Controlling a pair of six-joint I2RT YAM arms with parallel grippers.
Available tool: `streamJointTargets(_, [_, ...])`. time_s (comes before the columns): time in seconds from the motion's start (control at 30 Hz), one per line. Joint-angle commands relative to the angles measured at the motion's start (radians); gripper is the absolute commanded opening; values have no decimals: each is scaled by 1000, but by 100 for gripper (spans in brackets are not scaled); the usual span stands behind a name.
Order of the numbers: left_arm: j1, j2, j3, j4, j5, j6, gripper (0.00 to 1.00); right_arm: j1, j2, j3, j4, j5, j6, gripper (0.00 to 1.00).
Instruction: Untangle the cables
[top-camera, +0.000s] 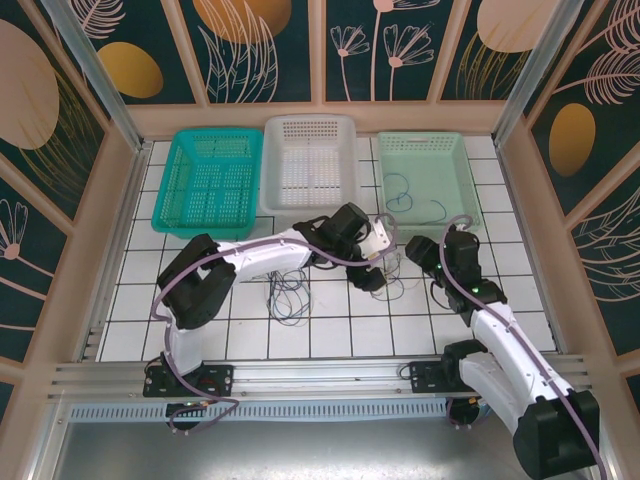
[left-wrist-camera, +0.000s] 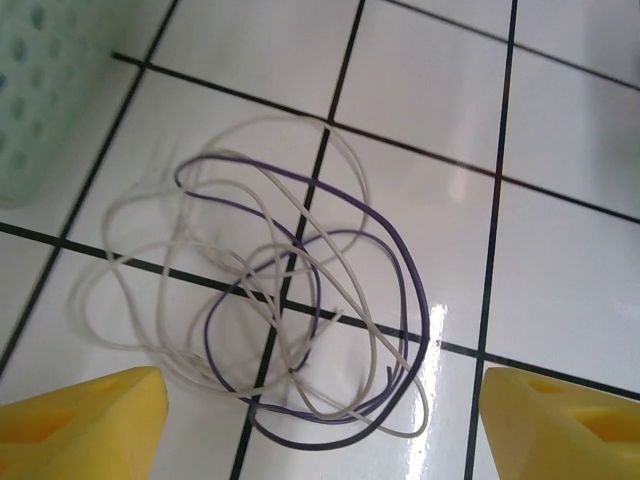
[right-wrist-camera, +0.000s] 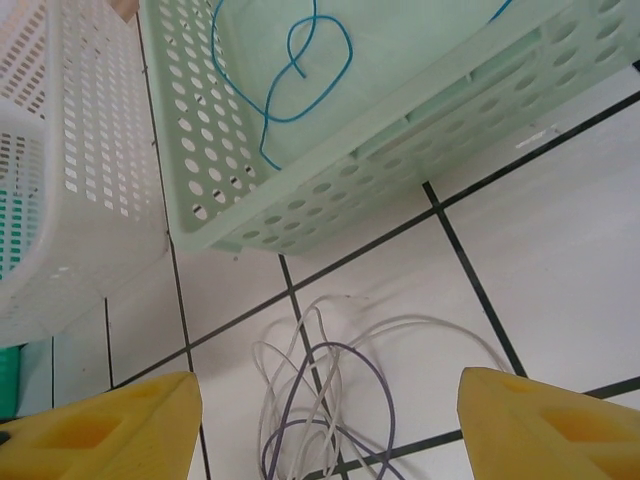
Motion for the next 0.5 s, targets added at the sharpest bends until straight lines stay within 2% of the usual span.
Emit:
streamJointTargets(0.0, [-10, 22, 39, -30, -16, 37, 81, -20, -27, 24, -6, 12, 15, 69])
streamJointTargets(0.1, [-21, 40, 59, -35, -23, 43, 79, -31, -30, 21, -13, 5, 17, 69])
streamJointTargets(0.2, [-22, 66, 81, -36, -46, 36, 74, -35, -32, 19, -14, 1, 20, 69])
streamJointTargets(0.37, [-21, 105, 115, -38, -68, 20, 52, -41, -38, 24, -22, 5, 17, 69])
streamJointTargets(0.47, [-21, 118, 122, -38, -73, 14, 43, -45, -40, 27, -27, 4, 12, 70])
